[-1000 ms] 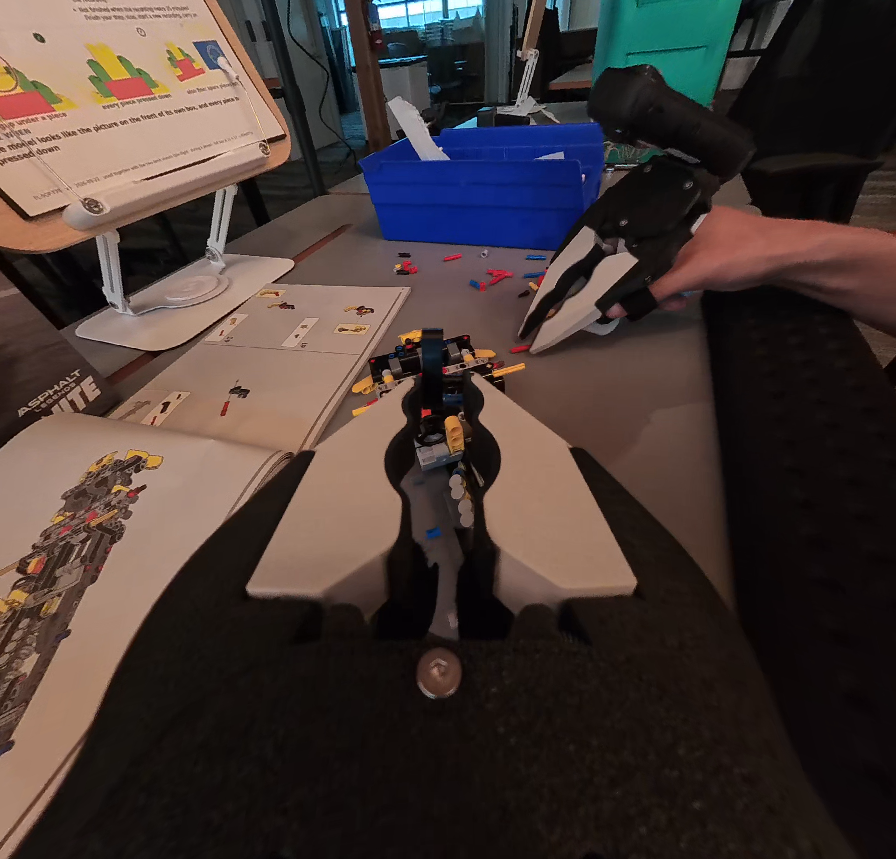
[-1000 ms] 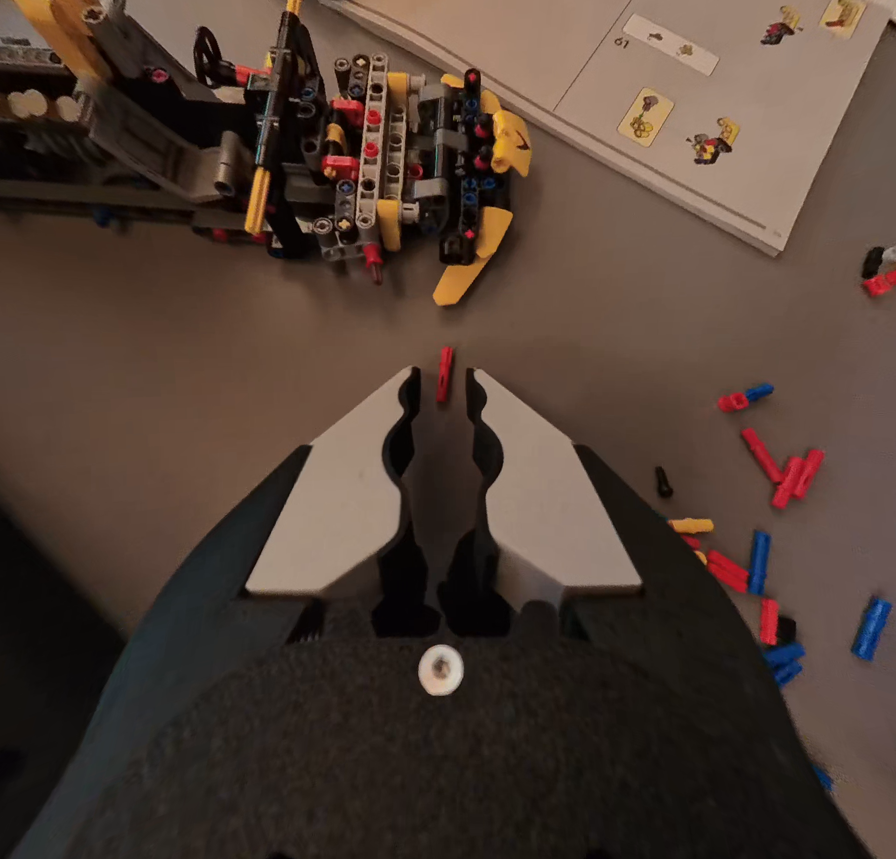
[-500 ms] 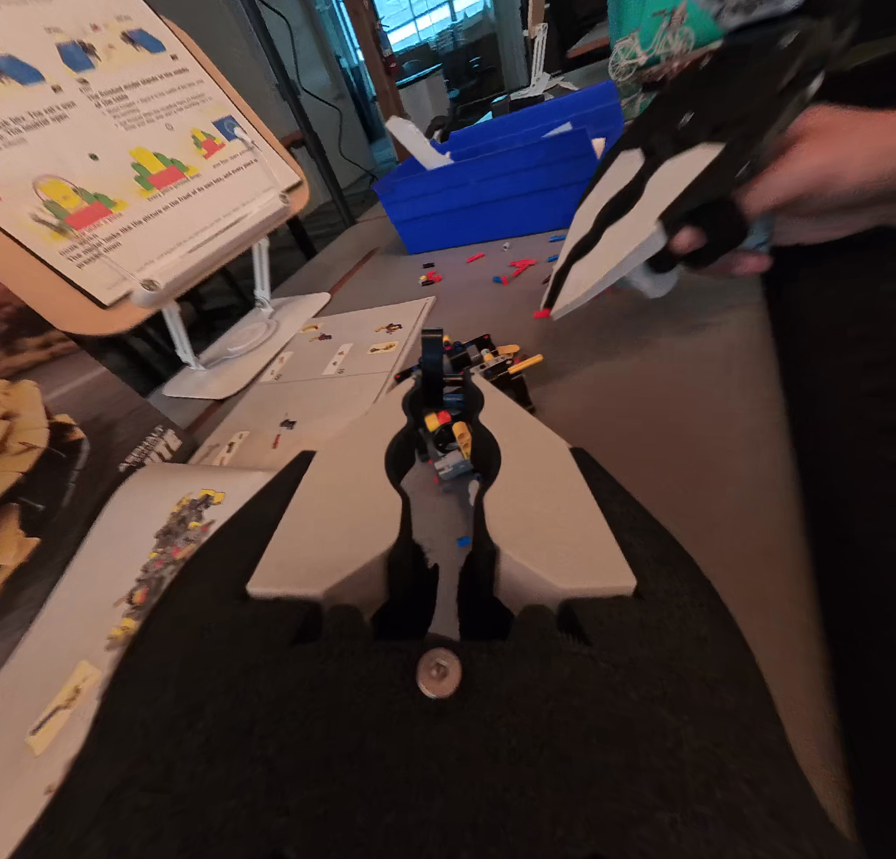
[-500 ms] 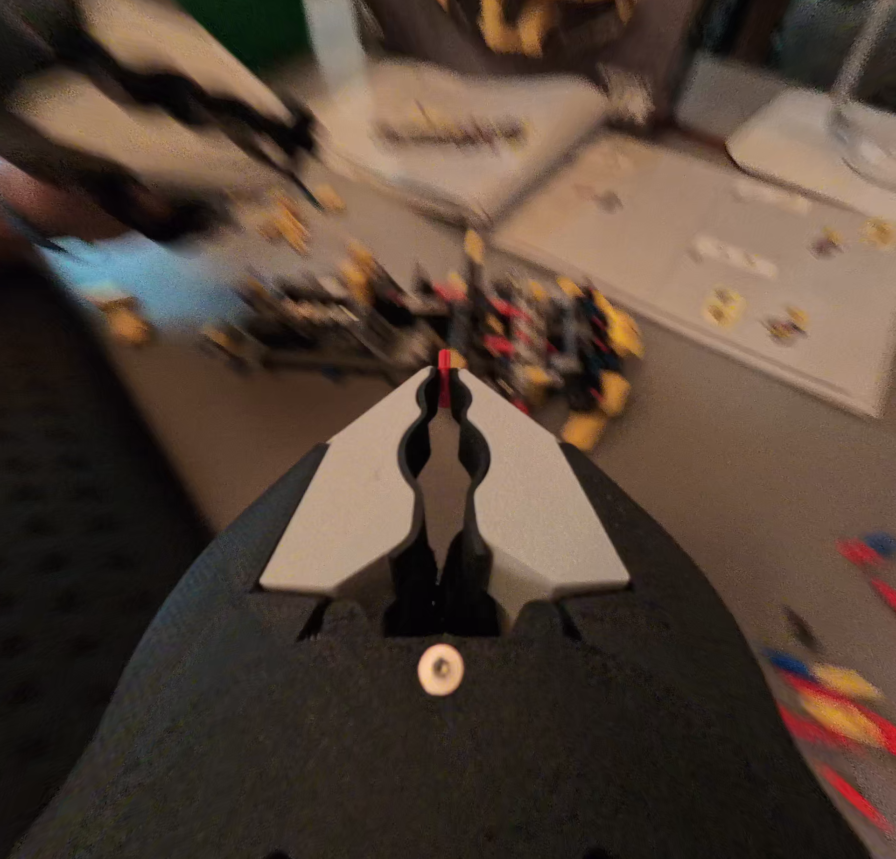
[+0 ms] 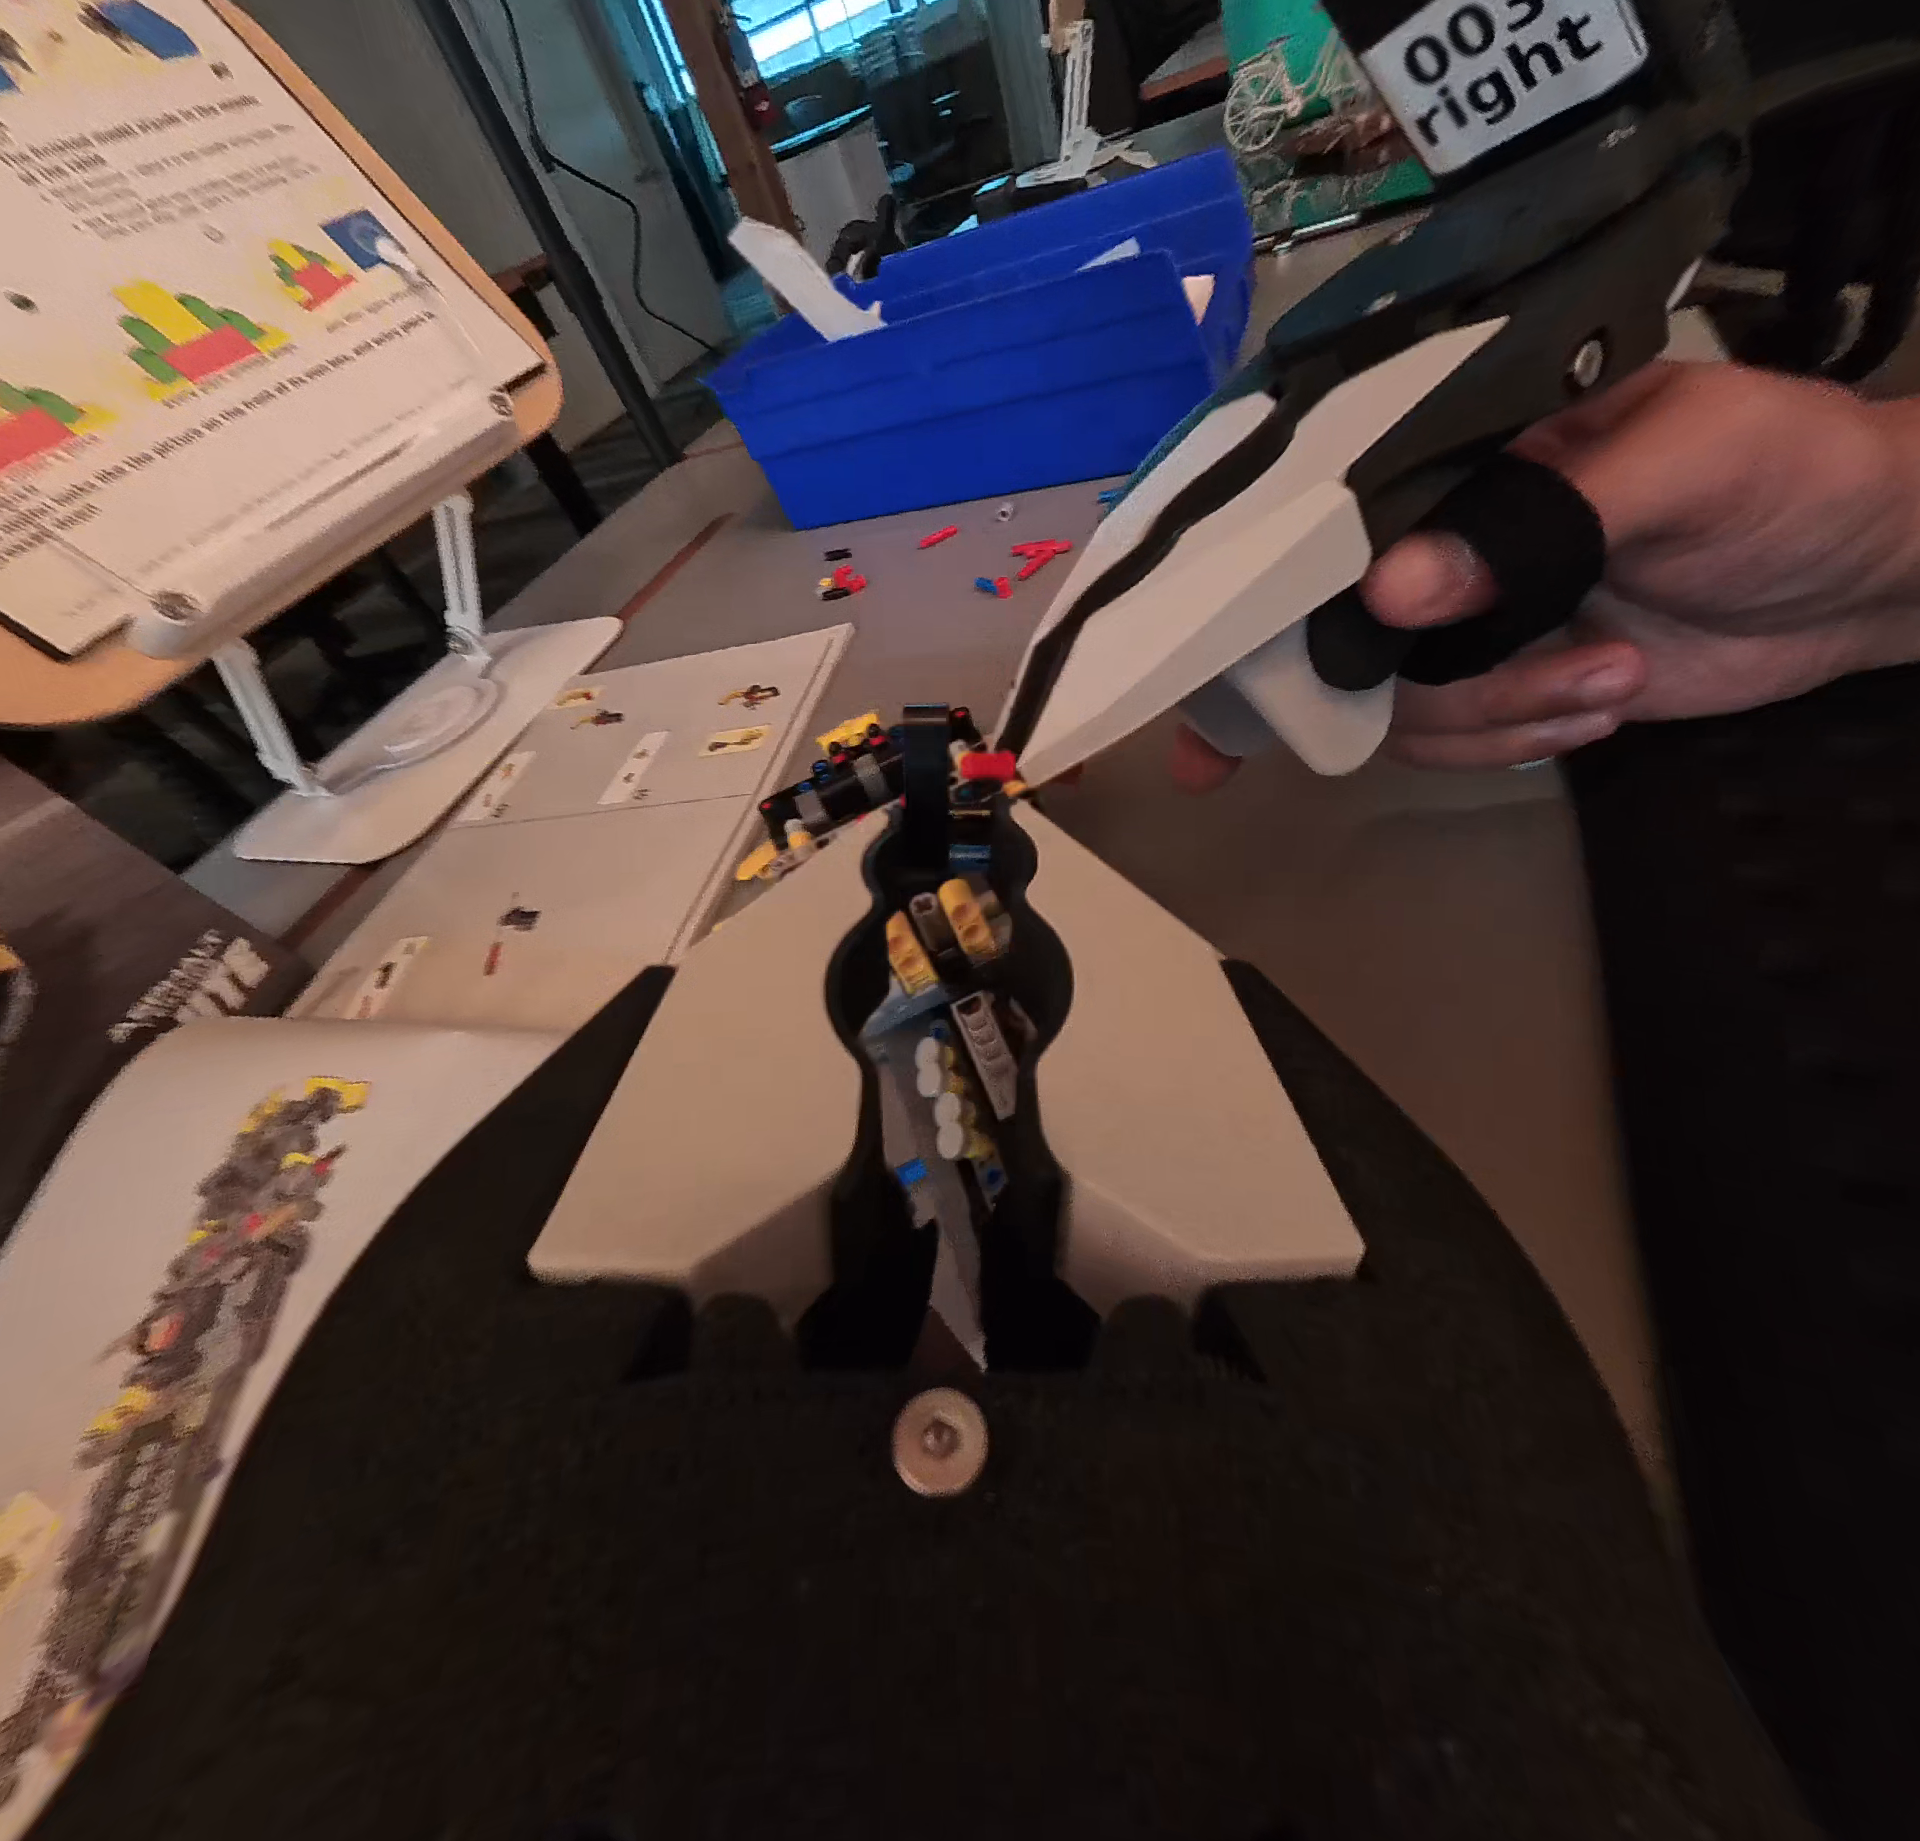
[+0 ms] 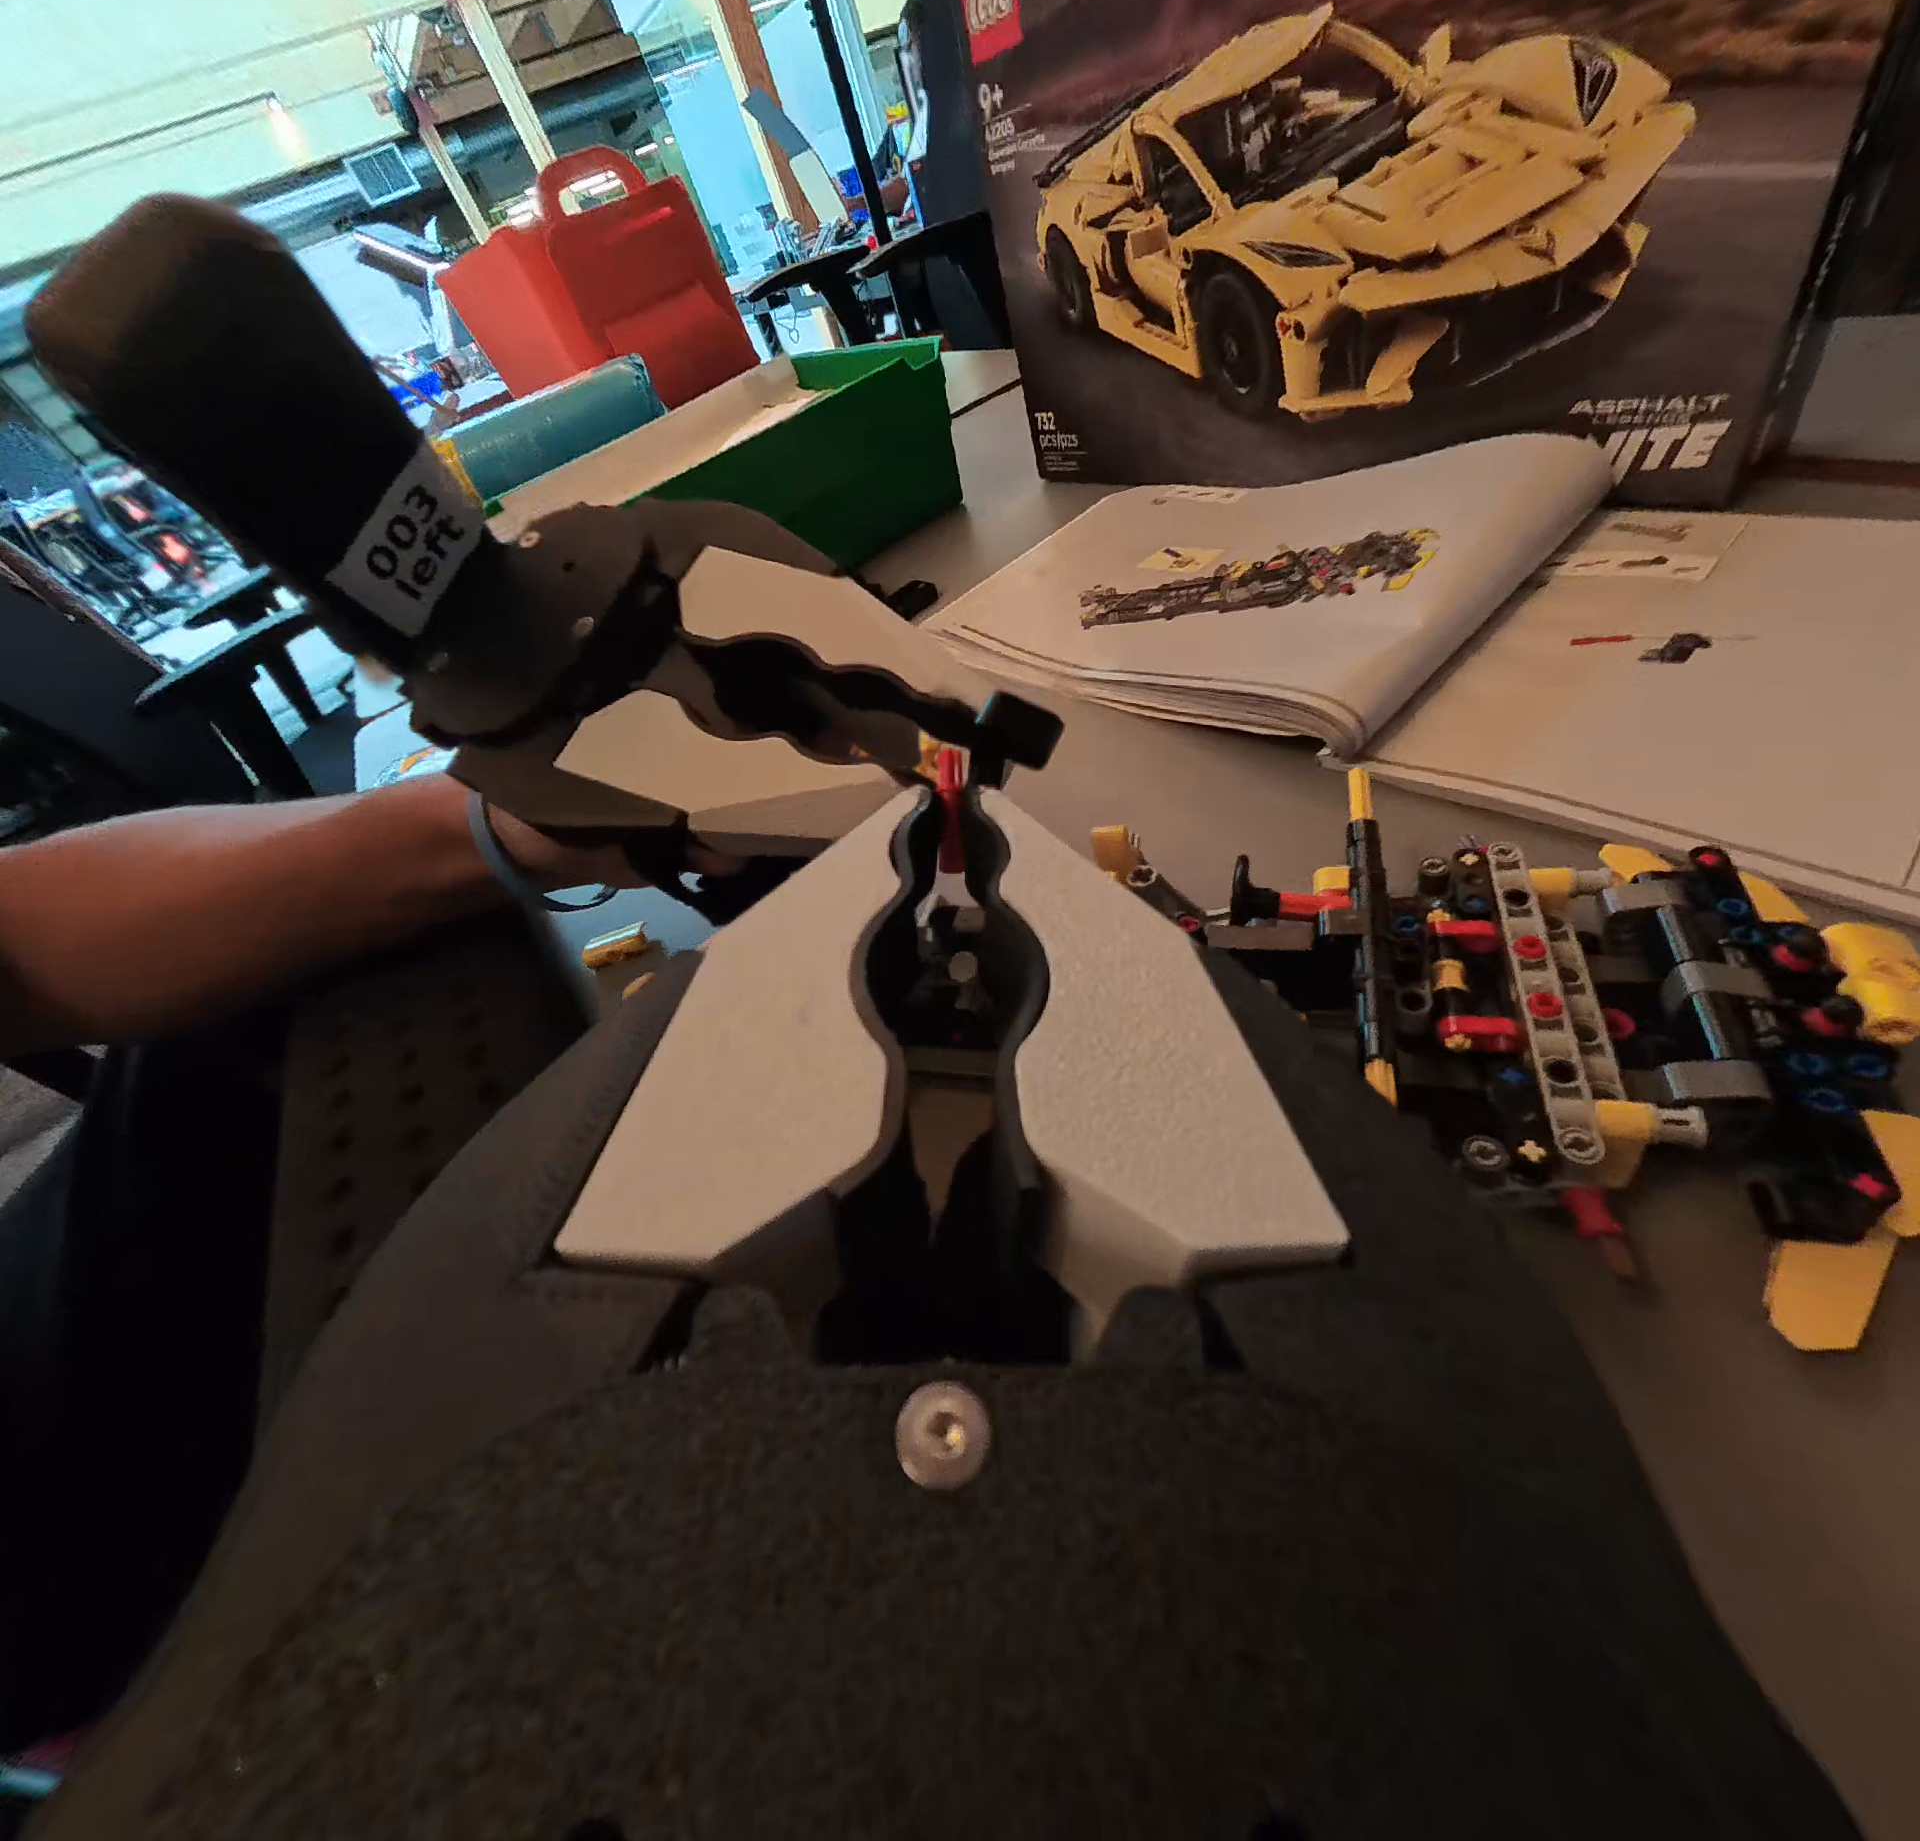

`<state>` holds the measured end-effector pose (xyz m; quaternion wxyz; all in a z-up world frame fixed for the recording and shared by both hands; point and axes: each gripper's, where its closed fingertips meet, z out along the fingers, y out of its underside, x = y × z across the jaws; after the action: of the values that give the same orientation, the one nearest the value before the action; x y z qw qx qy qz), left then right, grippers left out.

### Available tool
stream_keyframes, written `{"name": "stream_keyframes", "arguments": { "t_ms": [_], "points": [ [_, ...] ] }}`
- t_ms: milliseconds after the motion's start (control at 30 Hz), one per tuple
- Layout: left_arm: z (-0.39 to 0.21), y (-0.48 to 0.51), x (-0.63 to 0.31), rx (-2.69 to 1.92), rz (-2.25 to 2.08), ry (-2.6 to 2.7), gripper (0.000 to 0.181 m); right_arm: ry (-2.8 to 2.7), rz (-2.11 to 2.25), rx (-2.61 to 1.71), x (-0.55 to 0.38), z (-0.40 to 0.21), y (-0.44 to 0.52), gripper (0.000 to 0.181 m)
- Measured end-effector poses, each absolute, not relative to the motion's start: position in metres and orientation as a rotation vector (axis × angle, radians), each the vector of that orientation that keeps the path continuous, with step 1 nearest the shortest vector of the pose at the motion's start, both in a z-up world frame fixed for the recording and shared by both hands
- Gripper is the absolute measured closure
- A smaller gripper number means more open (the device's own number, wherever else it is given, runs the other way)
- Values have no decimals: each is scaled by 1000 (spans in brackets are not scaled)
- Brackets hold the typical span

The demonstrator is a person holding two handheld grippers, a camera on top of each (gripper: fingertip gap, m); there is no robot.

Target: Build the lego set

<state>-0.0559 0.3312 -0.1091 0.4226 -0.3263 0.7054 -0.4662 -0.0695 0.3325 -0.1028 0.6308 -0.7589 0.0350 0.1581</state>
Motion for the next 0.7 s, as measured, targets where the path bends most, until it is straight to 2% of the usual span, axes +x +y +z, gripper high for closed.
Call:
{"name": "stream_keyframes", "arguments": {
  "t_ms": [33,700],
  "points": [
    [-109,330,-56,-835,-1197,1772,165,59,338,-1725,-70,-100,331,178],
    [-102,337,-59,-992,-1449,1751,164,-122,85,-1804,-76,-112,330,177]
  ]
}}
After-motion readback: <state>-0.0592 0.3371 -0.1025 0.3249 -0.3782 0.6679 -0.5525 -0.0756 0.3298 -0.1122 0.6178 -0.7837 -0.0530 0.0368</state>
